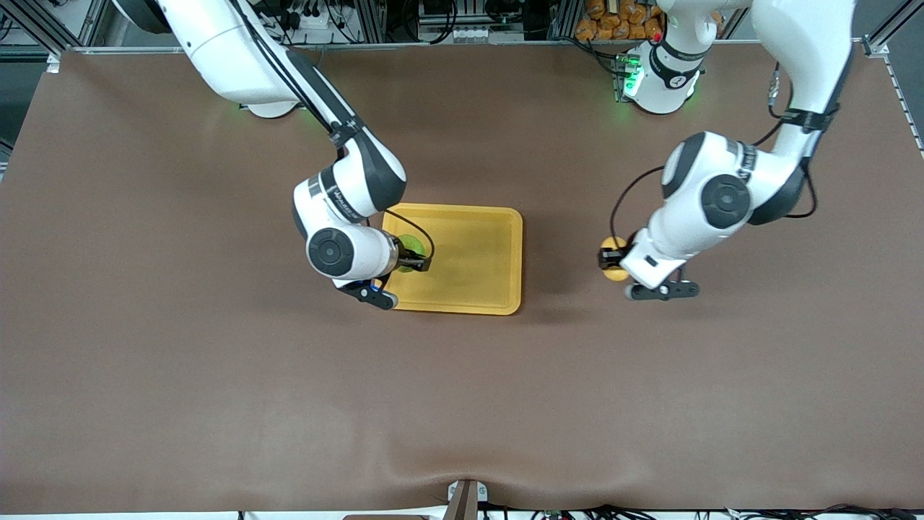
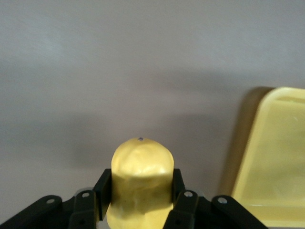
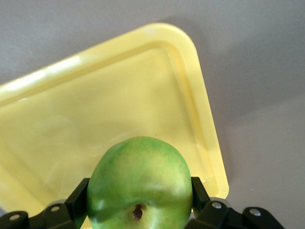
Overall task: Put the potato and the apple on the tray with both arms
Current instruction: 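Carry the apple and potato toward the yellow tray with both grippers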
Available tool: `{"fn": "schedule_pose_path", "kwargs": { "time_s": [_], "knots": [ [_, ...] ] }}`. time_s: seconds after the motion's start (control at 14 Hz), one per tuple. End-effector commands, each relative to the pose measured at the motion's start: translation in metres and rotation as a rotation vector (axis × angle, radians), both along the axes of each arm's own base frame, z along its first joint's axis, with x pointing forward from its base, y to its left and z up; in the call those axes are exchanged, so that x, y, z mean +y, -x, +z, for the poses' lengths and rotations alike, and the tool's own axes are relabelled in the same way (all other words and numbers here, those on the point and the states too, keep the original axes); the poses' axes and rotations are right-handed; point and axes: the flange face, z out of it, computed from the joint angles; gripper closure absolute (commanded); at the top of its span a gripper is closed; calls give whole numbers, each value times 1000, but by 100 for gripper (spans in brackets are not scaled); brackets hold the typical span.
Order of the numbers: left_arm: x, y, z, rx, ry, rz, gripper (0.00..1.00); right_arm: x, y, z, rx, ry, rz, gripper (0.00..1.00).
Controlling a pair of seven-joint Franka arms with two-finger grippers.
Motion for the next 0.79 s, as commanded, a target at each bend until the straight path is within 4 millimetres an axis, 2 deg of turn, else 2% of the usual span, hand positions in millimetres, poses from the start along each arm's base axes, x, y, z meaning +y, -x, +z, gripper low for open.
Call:
{"fn": "schedule_pose_path", "kwargs": {
  "time_s": [0.0,0.21,0.43,0.57,0.64,0.71],
  "knots": [
    [-36,-3,-2,0,-13,4,87,-6,3,-9,-10,46,24,95],
    [-87,4,-10,-12,-22,-42,88,0,12,-27,-27,48,28,93],
    [-133,5,-26,0,-16,40,88,0,15,-37,-24,52,28,85],
    [-145,7,-41,-9,-43,64,88,-4,17,-43,-18,58,25,76],
    [-150,11,-51,-5,-55,58,88,-5,16,-44,-17,60,22,59],
    [-153,13,-57,4,-56,53,89,-6,16,-44,-18,61,23,35]
  ]
}}
